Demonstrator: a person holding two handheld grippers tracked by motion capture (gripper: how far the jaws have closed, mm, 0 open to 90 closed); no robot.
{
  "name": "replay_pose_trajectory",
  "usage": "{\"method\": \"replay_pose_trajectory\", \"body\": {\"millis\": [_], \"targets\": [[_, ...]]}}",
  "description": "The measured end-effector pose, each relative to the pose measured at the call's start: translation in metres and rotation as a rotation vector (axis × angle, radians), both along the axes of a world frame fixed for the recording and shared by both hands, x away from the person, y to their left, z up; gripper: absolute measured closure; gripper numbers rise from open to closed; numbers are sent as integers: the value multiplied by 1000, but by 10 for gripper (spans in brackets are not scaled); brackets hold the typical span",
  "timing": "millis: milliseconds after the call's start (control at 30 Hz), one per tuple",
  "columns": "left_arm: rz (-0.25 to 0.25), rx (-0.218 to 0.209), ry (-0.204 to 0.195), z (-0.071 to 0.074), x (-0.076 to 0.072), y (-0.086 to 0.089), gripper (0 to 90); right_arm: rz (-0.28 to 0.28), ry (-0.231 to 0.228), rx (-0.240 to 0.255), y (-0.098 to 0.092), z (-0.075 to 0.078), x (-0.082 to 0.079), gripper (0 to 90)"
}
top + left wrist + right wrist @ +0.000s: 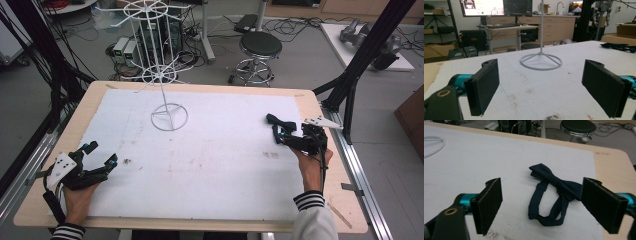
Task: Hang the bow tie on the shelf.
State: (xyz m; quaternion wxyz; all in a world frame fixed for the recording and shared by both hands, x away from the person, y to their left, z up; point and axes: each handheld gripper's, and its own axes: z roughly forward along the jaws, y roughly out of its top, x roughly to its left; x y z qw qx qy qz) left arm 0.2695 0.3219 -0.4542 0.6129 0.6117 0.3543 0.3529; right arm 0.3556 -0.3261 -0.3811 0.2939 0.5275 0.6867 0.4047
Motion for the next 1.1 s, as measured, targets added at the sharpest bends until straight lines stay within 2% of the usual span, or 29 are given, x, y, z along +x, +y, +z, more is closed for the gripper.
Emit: {"method": "replay_pose_trajectory", "body": {"millis": [167,233,500,633,767,900,1100], "targets": [[0,1,-1,0,0,0,149,-17,72,-26,-1,5,13,189],[0,0,-1,0,0,0,149,-29,82,-33,-2,6,17,209],[-1,0,0,0,0,0,149,-65,174,-67,-2,-2,31,244],[0,0,0,0,0,0,149,-76,193,-71,-2,-6,35,291],[0,1,-3,0,0,0,149,-90,233,-91,-3,-10,38,339],[0,1,-3,0,0,0,149,-94,261,-95,-3,-14,41,356],[0,0,-4,0,0,0,149,-110,302,-152,2,-22,48,413]]}}
